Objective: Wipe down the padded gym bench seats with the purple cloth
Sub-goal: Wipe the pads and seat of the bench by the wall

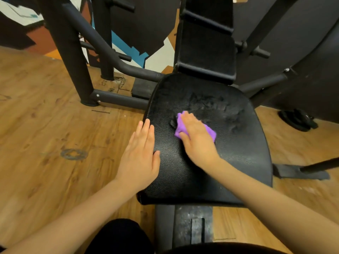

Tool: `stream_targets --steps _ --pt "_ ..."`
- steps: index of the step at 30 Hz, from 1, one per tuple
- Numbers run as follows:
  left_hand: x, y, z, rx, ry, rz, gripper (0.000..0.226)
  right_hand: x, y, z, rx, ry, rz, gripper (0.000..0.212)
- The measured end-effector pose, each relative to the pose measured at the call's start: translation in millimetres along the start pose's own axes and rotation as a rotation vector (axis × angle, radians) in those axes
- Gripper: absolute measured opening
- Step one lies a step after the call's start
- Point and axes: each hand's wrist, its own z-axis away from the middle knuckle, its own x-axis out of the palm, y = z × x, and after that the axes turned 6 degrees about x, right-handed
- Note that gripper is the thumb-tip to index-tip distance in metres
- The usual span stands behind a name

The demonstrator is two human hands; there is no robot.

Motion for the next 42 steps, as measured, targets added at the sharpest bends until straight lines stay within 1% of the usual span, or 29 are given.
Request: stream_targets --steps 2,3,4,5,8,9,10,11,13,16,18,19,20,21,23,25,28,30,33,38,42 --pt "-1.4 -1.2 1.2 0.001 -0.005 -0.007 0.065 -3.3 7.6 -2.7 -0.129 -0.033 0.05 0.053" --pt "-2.3 -1.7 2.0 -0.001 -0.011 -0.013 0.065 -10.0 20.0 -7.7 -0.141 -0.02 0.063 0.049" --pt "-3.2 -2.0 2.2 -0.002 -0.016 -0.018 0.066 -18.8 34.6 -14.0 -0.086 0.011 0.052 0.045" --pt "-3.7 -2.0 2.1 0.0 -0.019 -0.022 0.066 -28.5 52.3 -21.4 0.012 0.055 0.029 0.044" --pt "-2.8 -1.0 1.8 0.001 -0.02 -0.028 0.065 -49.1 91.4 -44.6 0.364 0.135 0.019 0.047" --pt "-1.8 -0.7 1.5 0.0 -0.016 -0.02 0.065 -48.0 92.3 -51.4 0.431 0.16 0.017 0.047" --pt "-0.7 -0.4 1.0 -0.001 -0.013 -0.012 0.064 -44.4 87.1 -57.4 0.458 0.189 0.016 0.046" --pt "0.4 0.1 0.8 -0.004 -0.012 -0.008 0.064 -39.2 76.0 -62.2 0.448 0.207 0.013 0.042" --pt "1.6 1.0 0.3 -0.011 -0.013 -0.014 0.064 -25.5 41.4 -69.0 0.315 0.178 0.023 0.036" --pt "1.9 0.0 -0.6 -0.008 -0.007 -0.039 0.064 -2.3 -10.1 -67.8 0.011 0.03 -0.011 0.05" --pt "1.3 -1.6 -0.1 0.007 -0.009 -0.05 0.064 -1.8 -10.6 -65.3 -0.104 -0.049 0.005 0.053" --pt "0.4 -2.2 0.7 0.015 -0.013 -0.053 0.064 -7.0 2.3 -65.6 -0.115 -0.063 0.02 0.053" --pt "-0.8 -2.9 1.6 0.019 -0.016 -0.059 0.063 -14.1 19.7 -65.5 -0.09 -0.05 0.021 0.052" --pt "-1.8 -3.2 2.3 0.021 -0.019 -0.068 0.063 -23.9 42.1 -64.3 -0.027 -0.017 0.012 0.051" --pt "-2.5 -2.6 3.8 0.022 -0.024 -0.072 0.062 -49.0 91.6 -54.6 0.14 0.066 0.022 0.049" --pt "-1.5 -1.8 5.0 0.018 -0.024 -0.063 0.062 -70.5 129.7 -36.4 0.274 0.102 0.052 0.048" --pt "-1.1 -0.7 4.6 0.011 -0.022 -0.065 0.062 -75.9 146.7 -9.6 0.4 0.167 0.051 0.047" --pt "-1.6 0.5 4.8 0.0 -0.026 -0.061 0.063 -65.4 140.4 3.9 0.411 0.212 0.076 0.047" --pt "-2.1 1.8 5.2 -0.006 -0.025 -0.045 0.063 -50.5 120.4 20.7 0.311 0.166 0.098 0.048" --pt "-0.6 -1.1 4.8 -0.001 -0.024 -0.019 0.064 -27.6 85.2 50.9 -0.066 0.033 0.141 0.05" --pt "-1.2 -1.5 5.4 0.005 -0.04 0.001 0.066 -26.6 84.7 66.1 -0.224 -0.091 0.209 0.055"
